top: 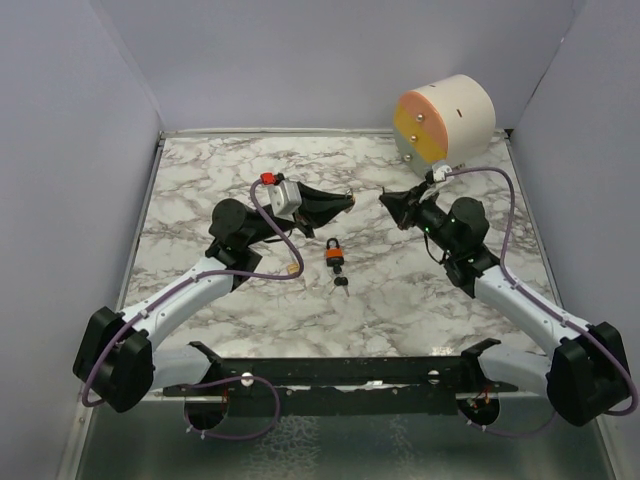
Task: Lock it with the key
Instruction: Lock the lock, then place the key at the center of the board.
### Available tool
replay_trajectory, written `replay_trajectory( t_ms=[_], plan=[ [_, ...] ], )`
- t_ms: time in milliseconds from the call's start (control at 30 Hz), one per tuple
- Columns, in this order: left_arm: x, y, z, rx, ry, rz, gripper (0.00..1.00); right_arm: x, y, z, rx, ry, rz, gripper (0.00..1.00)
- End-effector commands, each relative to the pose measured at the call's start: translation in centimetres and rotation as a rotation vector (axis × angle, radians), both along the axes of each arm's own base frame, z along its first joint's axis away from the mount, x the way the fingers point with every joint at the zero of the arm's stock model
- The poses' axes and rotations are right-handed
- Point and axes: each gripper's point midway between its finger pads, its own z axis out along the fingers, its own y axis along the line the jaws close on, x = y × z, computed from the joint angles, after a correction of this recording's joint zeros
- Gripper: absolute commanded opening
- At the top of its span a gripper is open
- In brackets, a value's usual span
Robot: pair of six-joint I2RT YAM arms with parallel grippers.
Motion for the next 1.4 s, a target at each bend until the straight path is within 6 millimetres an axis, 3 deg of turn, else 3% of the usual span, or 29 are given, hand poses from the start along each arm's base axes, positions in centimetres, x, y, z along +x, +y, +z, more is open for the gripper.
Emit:
replay_trajectory(
  t_ms=[0, 133, 267, 500, 800, 1367],
  plan=[
    [0.4, 0.0, -0.3, -0.017, 0.04, 0.024, 0.0, 3.1, -5.9, -7.0, -0.134, 0.254, -0.391, 0.01],
    [0.2, 0.1, -0.4, -0.017, 0.048, 0.021, 0.0, 2.7, -7.6, -11.2, -0.184, 0.393, -0.483, 0.01],
    [0.2, -0.1, -0.8, -0.012, 0.061, 0.02, 0.0, 2.1, -9.5, -14.0, -0.241, 0.475, -0.581, 0.01],
    [0.0, -1.1, -1.6, 0.001, 0.088, -0.005, 0.0, 1.1, -12.4, -17.0, -0.299, 0.585, -0.743, 0.01],
    [-0.1, -2.8, -4.2, 0.038, 0.153, -0.036, 0.0, -0.1, -13.3, -20.6, -0.38, 0.717, -0.797, 0.01],
    [1.0, -3.8, -6.4, 0.064, 0.209, -0.025, 0.0, -0.6, -11.5, -21.6, -0.408, 0.802, -0.69, 0.02]
  ],
)
